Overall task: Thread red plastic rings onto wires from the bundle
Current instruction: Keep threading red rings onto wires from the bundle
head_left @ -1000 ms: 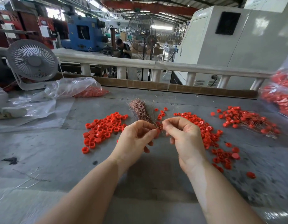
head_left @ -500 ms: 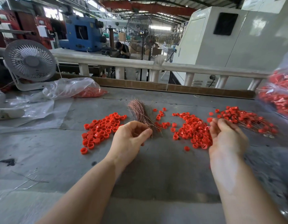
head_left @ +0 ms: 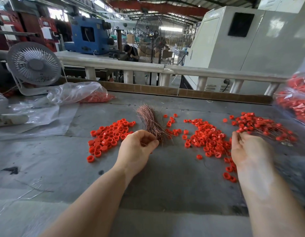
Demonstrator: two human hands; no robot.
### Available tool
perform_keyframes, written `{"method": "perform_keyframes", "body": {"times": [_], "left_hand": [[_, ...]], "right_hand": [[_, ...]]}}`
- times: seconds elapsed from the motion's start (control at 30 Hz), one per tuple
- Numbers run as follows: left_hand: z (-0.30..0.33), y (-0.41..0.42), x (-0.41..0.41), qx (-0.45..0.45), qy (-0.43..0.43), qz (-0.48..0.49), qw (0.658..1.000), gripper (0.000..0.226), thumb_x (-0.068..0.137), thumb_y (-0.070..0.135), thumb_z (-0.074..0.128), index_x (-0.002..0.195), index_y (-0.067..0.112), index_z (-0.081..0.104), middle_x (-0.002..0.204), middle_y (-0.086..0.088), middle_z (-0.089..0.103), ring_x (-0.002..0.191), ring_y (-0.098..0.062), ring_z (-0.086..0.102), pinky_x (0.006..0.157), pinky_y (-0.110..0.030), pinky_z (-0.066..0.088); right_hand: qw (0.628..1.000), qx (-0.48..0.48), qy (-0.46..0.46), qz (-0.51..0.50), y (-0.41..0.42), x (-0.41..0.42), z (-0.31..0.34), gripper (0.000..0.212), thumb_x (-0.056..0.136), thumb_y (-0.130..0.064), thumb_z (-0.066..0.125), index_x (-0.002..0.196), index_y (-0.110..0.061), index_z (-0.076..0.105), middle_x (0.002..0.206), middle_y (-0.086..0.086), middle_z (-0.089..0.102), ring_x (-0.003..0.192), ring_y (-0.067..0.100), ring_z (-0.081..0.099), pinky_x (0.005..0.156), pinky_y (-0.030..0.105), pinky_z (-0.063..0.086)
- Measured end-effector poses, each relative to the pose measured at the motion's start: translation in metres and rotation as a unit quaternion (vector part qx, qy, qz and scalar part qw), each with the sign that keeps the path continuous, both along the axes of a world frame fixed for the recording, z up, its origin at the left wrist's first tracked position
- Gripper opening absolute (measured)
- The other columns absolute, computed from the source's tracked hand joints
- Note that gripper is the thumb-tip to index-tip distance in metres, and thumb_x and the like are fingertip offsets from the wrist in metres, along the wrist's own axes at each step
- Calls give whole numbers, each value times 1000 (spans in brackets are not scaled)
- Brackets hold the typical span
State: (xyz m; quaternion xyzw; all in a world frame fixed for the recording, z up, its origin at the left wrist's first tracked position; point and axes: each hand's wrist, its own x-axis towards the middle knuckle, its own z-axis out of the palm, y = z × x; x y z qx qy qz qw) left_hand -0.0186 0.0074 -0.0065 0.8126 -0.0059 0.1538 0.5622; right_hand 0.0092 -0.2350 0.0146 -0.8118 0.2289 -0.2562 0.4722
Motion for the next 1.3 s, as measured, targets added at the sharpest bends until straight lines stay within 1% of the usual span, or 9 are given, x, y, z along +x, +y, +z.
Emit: {"method": "perform_keyframes", "body": {"times": [0.13,0.2,0.3,0.4,0.6,0.73,0.93,1.1,1.3], "left_hand": [[-2,3,3,24,-7,31,999,6,80,13,70,81,18,67,71,2,64,67,-18,59,71,-41,55],[-3,5,5,24,-9,51,998,7,80,12,70,81,18,67,70,4,63,66,-17,58,71,-41,54],[-6,9,8,35,-17,76,996,9,80,11,70,82,19,67,70,9,62,66,-12,56,69,-29,51],[-7,11,8,78,-26,91,992,10,80,11,69,84,20,66,73,13,61,67,-3,54,61,-5,38],[-8,10,8,134,-33,88,986,11,80,10,68,89,17,67,83,3,62,67,-4,49,60,-3,35],[-8,8,7,137,-27,76,987,11,79,12,69,86,20,66,80,7,60,65,-4,48,58,-10,35],[-6,2,2,177,-45,10,983,9,76,31,73,75,25,65,65,17,54,60,6,48,59,-4,35],[-8,0,2,246,-38,-14,969,9,77,30,72,80,22,70,69,16,52,66,-4,46,59,-13,29],[-6,-2,1,214,-93,-39,972,5,80,22,70,76,20,67,68,14,52,63,3,46,61,-5,33]], "right_hand": [[994,-19,-7,110,15,-1,-2,34,96,-23,44,99,3,65,98,27,65,94,40,59,79,42,45],[964,134,-44,225,26,-2,0,33,91,-18,49,107,8,62,109,32,59,104,45,54,92,50,45],[906,339,-93,233,46,0,2,20,90,9,46,104,7,60,90,18,65,82,23,65,75,22,56],[945,192,-71,254,65,-3,-2,23,90,9,47,87,-8,63,76,5,66,65,10,61,58,14,52],[931,-180,-91,304,89,-17,-11,23,84,2,58,90,-15,71,84,-4,64,72,8,56,73,16,42],[927,-207,-44,310,93,-18,-15,28,86,-2,54,91,-23,71,83,-8,63,82,14,58,74,25,43],[912,-234,-2,336,94,-18,-19,32,90,-2,49,110,-19,68,116,-3,65,110,16,56,92,21,38],[909,-224,-35,351,96,-20,-18,28,88,-2,53,103,-18,70,108,-4,67,102,14,59,89,20,39],[898,-218,-105,367,98,-23,-13,39,81,10,53,103,-19,67,99,-12,48,76,7,54,80,15,41]]}}
